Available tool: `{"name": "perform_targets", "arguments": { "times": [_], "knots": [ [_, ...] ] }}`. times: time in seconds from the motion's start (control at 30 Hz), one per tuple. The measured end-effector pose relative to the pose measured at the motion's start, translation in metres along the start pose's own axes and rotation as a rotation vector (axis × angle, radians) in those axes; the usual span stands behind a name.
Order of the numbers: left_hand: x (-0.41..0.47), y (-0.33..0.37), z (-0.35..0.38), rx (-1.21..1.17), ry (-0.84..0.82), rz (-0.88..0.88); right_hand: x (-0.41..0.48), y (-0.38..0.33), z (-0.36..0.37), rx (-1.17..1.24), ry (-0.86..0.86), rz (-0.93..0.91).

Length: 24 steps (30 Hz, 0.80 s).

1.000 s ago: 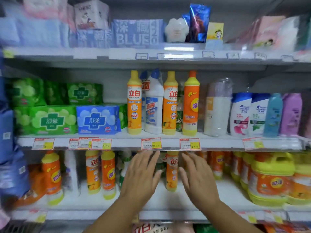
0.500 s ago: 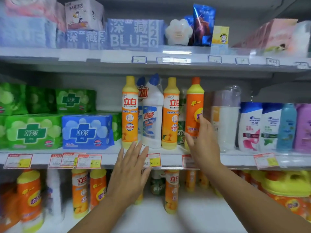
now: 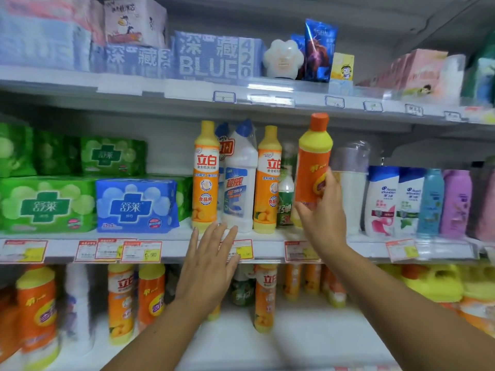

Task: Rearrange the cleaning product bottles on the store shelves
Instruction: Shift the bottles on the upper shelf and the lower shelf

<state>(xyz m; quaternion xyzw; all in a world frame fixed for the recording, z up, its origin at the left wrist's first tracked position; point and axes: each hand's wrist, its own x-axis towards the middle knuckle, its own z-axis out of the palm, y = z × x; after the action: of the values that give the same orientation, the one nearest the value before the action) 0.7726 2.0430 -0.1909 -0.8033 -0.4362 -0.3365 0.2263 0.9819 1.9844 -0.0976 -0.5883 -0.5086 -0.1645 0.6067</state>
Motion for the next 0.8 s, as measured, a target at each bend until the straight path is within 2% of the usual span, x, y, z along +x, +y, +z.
{"name": "perform_targets", "arguments": {
  "times": [0.1, 0.2, 0.37, 0.47, 0.53, 0.8],
  "knots": [
    [0.000, -0.001, 0.002, -0.018, -0.003, -0.005, -0.014, -0.011, -0.024, 0.139, 0.029, -0.123],
    [-0.002, -0.002, 0.003, -0.027, -0.005, -0.005, -0.045, -0.006, -0.046, 0.230, -0.114, -0.139],
    [-0.015, 0.008, 0.005, -0.056, 0.005, -0.016, -0.122, 0.065, -0.057, 0.092, -0.280, -0.027],
    [-0.018, 0.007, 0.010, -0.011, -0.002, -0.019, -0.155, 0.113, -0.049, 0.130, -0.392, 0.150],
    [-0.014, 0.002, 0.011, 0.022, 0.013, -0.019, -0.163, 0.137, -0.040, 0.127, -0.445, 0.205],
    [-0.007, -0.008, 0.025, 0.074, 0.095, 0.043, -0.154, 0.214, -0.003, -0.053, -0.425, 0.396]
  ]
}}
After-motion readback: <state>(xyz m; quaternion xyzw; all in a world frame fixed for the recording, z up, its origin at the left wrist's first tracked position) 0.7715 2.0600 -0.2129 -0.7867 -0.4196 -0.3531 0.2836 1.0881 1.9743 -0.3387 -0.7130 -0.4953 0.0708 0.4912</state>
